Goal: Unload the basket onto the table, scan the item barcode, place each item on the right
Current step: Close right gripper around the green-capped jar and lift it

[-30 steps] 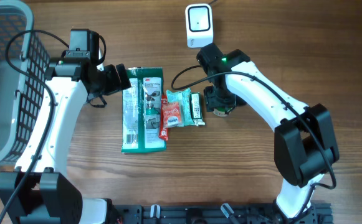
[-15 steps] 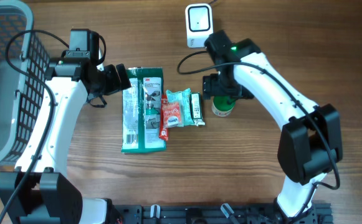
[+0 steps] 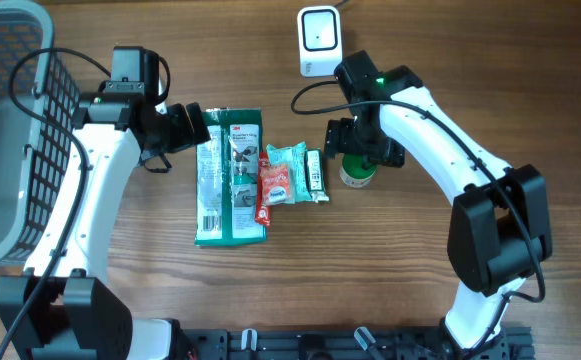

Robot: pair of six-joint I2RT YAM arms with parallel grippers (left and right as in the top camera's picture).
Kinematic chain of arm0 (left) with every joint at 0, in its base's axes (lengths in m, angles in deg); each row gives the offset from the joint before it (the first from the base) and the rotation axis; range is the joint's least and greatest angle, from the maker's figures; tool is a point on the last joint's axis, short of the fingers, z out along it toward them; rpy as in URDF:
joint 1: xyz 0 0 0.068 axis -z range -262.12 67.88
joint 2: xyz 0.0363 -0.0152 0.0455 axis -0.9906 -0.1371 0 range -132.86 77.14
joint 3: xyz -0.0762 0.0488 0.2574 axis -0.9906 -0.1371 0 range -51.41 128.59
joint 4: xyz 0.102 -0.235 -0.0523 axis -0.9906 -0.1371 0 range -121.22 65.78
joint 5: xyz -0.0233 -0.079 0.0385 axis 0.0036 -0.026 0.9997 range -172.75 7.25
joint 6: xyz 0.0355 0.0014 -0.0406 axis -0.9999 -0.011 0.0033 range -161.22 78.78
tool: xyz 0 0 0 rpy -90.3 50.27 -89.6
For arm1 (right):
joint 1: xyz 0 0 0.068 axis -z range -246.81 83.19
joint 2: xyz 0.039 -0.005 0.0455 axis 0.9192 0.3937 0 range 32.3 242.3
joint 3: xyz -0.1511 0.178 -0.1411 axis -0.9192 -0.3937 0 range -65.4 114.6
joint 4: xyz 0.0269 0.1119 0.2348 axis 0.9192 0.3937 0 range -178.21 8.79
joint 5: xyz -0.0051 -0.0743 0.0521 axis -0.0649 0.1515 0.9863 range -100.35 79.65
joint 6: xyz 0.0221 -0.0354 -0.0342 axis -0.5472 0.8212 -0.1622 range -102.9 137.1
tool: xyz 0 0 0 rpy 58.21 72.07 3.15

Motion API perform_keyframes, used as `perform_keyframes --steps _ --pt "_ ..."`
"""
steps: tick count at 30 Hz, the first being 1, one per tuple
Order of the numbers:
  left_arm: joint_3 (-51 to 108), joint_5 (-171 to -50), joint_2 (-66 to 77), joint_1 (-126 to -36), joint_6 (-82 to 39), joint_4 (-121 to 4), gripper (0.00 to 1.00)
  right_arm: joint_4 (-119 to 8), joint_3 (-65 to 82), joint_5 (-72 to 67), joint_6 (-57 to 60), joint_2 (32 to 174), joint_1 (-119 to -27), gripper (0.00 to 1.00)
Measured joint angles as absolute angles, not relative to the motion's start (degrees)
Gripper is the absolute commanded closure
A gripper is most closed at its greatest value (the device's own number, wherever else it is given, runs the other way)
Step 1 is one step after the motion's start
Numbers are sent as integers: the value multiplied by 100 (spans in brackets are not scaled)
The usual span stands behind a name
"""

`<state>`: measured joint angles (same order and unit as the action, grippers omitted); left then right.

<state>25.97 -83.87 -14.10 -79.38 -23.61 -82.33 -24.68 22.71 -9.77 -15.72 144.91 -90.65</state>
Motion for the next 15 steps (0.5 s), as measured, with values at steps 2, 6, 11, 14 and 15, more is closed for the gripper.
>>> perform_keyframes --steps 2,6,11,14,15 --pt "2597 -8385 -1410 -7938 -2361 -8235 0 -2523 2219 -971 -1614 14491 -9065 2" --pt "2597 -8385 -1410 -7938 -2361 -8233 0 -2866 1889 -964 -1736 14491 -9065 4" --pt "2597 -8387 -1410 -7938 -2361 -8235 0 -3325 1487 -929 -1828 14494 -9065 19" --pt "2597 -8385 -1410 -7938 -2361 -8233 0 -3432 1460 -938 -1887 14494 -9065 27" --pt "2597 -8385 -1410 -7938 -2361 -8233 0 -3458 1460 -905 -1891 14494 -9065 24"
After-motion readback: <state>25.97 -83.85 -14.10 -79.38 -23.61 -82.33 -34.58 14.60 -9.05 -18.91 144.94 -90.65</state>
